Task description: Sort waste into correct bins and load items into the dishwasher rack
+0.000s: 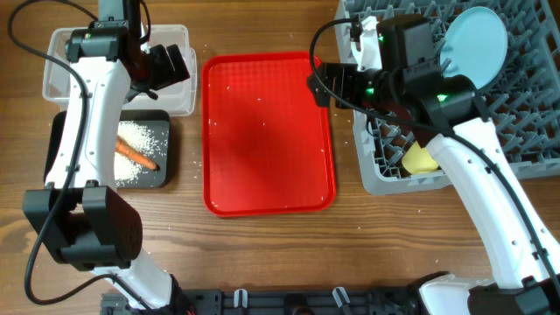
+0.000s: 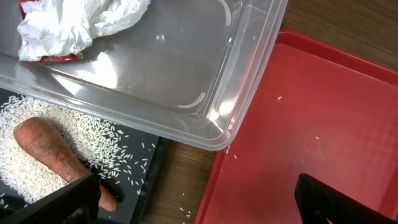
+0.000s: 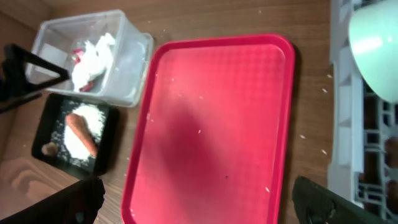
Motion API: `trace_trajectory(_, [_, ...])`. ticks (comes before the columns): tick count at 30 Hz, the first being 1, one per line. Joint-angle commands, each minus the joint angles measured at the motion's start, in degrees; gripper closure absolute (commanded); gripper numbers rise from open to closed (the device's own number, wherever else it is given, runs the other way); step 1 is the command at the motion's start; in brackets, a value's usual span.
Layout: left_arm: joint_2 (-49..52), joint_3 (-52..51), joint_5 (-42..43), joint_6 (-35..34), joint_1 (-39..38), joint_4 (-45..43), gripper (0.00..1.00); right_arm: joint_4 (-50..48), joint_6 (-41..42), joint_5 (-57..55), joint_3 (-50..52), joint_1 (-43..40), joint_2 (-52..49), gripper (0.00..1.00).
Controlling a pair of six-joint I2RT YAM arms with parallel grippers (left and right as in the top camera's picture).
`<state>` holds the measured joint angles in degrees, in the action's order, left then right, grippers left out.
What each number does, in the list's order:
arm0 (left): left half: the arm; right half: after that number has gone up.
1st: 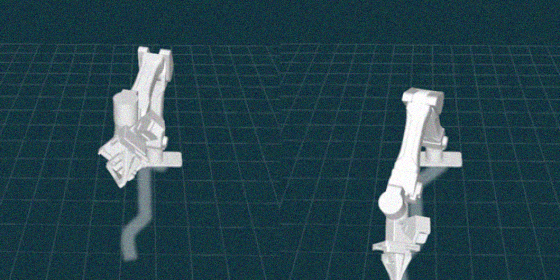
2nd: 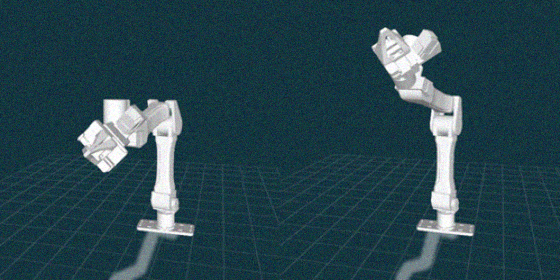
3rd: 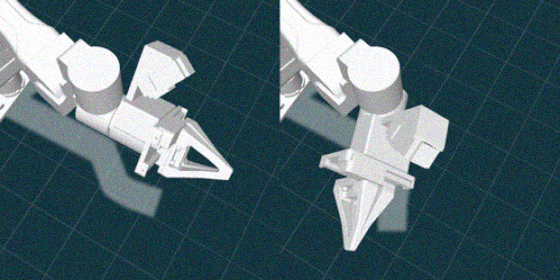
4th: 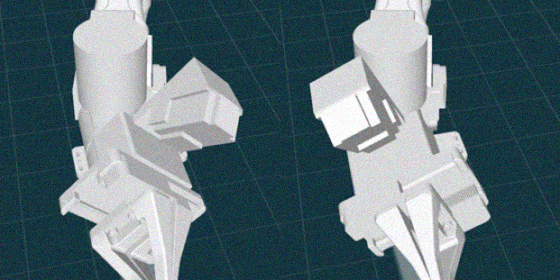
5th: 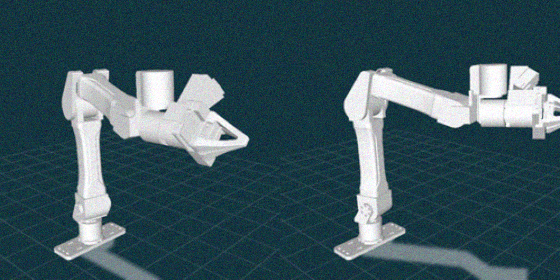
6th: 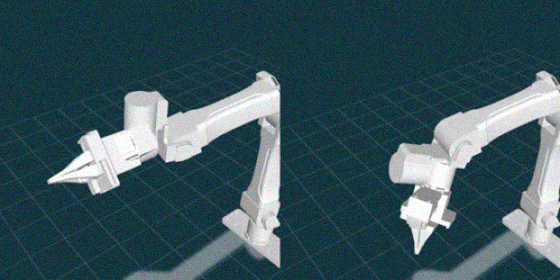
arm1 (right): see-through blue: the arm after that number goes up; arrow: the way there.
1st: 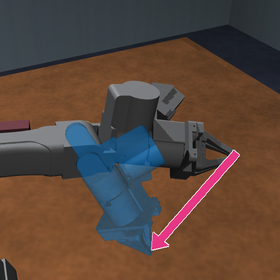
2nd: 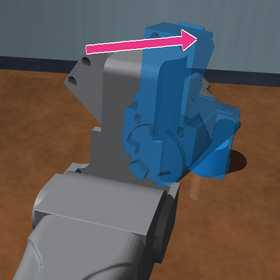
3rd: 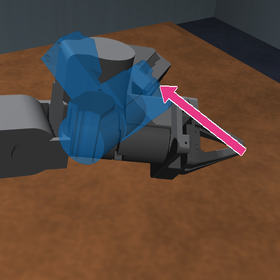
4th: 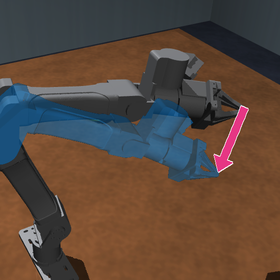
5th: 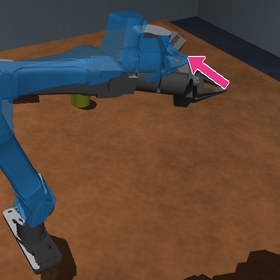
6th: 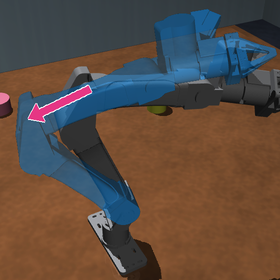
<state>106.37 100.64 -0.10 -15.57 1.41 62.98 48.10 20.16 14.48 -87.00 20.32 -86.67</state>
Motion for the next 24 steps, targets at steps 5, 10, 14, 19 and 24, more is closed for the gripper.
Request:
trace_trajectory(5, [-0.94, 1.05, 0.5, -0.31, 0.09, 0.04, 0.0, -0.79, -19.58, -10.27, 4.68, -1.03, 9.99, 0.0])
trace_trajectory(10, [-0.94, 1.05, 0.5, -0.31, 0.09, 0.04, 0.0, -16.39, -24.06, -9.25, 19.85, -11.19, 26.93, 0.0])
trace_trajectory(14, [-0.94, 1.05, 0.5, -0.31, 0.11, 0.04, 0.0, -34.67, -23.17, -8.48, 43.47, -16.33, 44.52, 0.0])
trace_trajectory(19, [-0.94, 1.05, 0.5, -0.31, 0.09, 0.04, 0.0, -50.71, -20.57, -8.46, 70.47, -18.49, 65.61, 0.0])
trace_trajectory(24, [-0.94, 1.05, 0.5, -0.31, 0.09, 0.04, 0.0, -52.52, -19.96, -6.95, 82.99, -18.53, 79.45, 0.0])
